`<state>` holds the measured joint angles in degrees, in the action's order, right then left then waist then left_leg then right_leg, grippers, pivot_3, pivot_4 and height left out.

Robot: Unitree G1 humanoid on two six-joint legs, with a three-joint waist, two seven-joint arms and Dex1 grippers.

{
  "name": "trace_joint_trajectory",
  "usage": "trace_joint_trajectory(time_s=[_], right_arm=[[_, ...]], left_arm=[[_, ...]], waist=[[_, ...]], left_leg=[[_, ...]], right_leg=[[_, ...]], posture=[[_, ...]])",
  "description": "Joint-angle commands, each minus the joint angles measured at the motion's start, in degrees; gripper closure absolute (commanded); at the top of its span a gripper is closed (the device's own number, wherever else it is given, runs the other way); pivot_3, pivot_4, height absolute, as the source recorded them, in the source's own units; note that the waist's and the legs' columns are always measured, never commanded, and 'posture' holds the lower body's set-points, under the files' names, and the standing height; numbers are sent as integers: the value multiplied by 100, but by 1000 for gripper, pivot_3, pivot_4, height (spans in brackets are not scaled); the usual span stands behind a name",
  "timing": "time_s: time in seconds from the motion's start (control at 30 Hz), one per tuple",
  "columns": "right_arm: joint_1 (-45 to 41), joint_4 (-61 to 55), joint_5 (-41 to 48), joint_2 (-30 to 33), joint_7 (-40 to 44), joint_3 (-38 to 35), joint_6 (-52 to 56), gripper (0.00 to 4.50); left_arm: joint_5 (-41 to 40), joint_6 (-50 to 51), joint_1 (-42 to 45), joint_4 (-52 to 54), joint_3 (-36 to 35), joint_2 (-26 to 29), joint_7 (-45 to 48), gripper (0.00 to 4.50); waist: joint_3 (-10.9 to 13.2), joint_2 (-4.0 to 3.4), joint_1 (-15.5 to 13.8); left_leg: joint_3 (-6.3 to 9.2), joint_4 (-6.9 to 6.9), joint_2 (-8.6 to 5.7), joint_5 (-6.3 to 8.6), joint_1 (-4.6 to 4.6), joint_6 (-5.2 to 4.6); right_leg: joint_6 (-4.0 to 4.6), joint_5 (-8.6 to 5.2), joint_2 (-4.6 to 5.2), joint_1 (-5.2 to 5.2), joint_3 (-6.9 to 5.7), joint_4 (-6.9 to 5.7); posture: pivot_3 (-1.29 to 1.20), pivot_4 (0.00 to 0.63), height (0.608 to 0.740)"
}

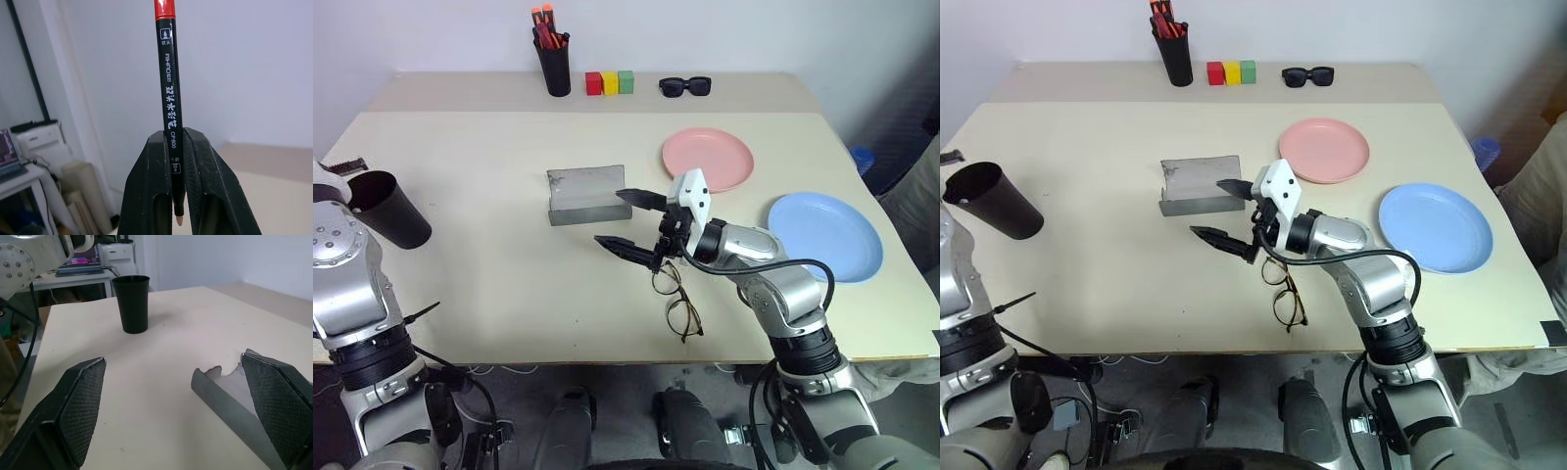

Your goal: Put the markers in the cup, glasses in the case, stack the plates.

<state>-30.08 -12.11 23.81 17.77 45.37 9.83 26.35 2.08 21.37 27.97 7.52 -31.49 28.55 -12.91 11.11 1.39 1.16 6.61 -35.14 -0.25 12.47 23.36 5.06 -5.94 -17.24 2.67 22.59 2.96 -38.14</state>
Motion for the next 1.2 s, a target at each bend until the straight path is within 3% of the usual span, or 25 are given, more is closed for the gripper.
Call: trace_joint_trajectory(time_s=[0.03,0.4,1.2], right_arm=[[-39,-159,39,-36,-9,-79,-152,0],[13,-266,57,-38,-31,-48,-181,0],[74,-457,197,-68,160,36,-72,0]], left_arm=[[25,-280,118,-182,-44,106,-72,4457],[-181,-591,-247,-513,-14,-440,-229,4457],[-225,-682,-491,-662,75,-612,-277,4457]], waist=[[0,0,-2],[0,0,3],[0,0,-6]], left_leg=[[0,0,0,0,0,0],[1,-1,0,0,0,0],[2,-2,0,0,0,0]], right_leg=[[0,0,0,0,0,0],[0,0,0,-1,-1,-2],[0,0,0,-1,-1,-3]], posture=[[0,150,740],[0,150,740],[0,150,740]])
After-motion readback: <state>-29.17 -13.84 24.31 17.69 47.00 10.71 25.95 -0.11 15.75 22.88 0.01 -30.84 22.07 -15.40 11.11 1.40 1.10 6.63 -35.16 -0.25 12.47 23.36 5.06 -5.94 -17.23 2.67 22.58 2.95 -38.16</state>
